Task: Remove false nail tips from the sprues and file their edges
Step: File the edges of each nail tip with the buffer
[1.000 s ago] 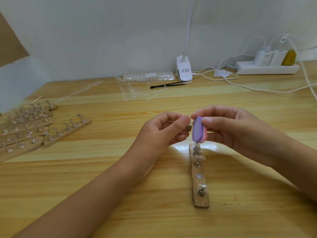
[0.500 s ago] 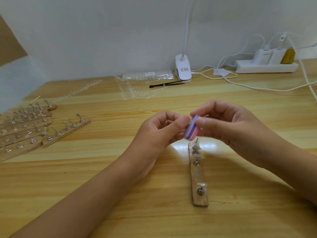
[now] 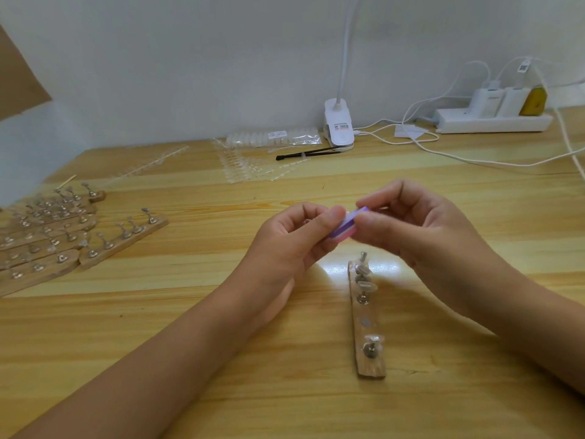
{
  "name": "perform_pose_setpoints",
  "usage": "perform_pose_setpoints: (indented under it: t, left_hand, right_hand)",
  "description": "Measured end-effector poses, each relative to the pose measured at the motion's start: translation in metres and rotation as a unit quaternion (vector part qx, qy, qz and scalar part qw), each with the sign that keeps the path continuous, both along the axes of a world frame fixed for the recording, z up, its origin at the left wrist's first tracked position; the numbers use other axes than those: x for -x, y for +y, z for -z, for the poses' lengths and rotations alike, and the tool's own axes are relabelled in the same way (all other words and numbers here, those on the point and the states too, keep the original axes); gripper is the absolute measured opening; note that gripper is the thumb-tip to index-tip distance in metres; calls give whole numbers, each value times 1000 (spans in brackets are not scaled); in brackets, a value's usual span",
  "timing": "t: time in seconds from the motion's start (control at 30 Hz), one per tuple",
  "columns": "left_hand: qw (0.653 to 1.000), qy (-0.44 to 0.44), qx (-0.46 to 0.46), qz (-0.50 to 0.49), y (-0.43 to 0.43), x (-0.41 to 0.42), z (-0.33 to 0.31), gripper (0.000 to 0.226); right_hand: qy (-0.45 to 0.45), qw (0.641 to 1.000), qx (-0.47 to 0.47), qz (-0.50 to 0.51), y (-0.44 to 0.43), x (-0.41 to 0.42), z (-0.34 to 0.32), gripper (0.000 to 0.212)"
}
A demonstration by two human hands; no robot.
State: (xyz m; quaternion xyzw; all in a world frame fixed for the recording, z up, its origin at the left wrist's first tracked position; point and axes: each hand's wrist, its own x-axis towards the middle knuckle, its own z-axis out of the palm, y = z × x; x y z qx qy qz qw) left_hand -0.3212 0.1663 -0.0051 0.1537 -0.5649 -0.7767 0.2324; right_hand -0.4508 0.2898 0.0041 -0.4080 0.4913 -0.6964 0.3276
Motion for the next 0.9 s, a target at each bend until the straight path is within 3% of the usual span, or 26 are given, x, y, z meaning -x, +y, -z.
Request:
perform_pose_setpoints:
  t: [0.13,0.27,0.47,0.6,0.9]
  left_hand:
    - [999,2,-31,15,-2,0,-1,19]
    - [1000,-10,0,20,-1,-2,0,24]
    - [998,-18,57,8,0,-1,1,27]
    - [994,-17,108,21,0,-2,3,26]
    - [991,-15,127,29,4,-2,0,34]
  right_hand:
    - [-26,999,29,35,1,11,-6,19]
    - [-77,993,40,74,9,34,-18,20]
    - [48,989,-96,-106,10,28,-19,25]
    - [60,988,-91,-112,8,21,-15,23]
    - [74,986,-99,-112,9,29,-15,23]
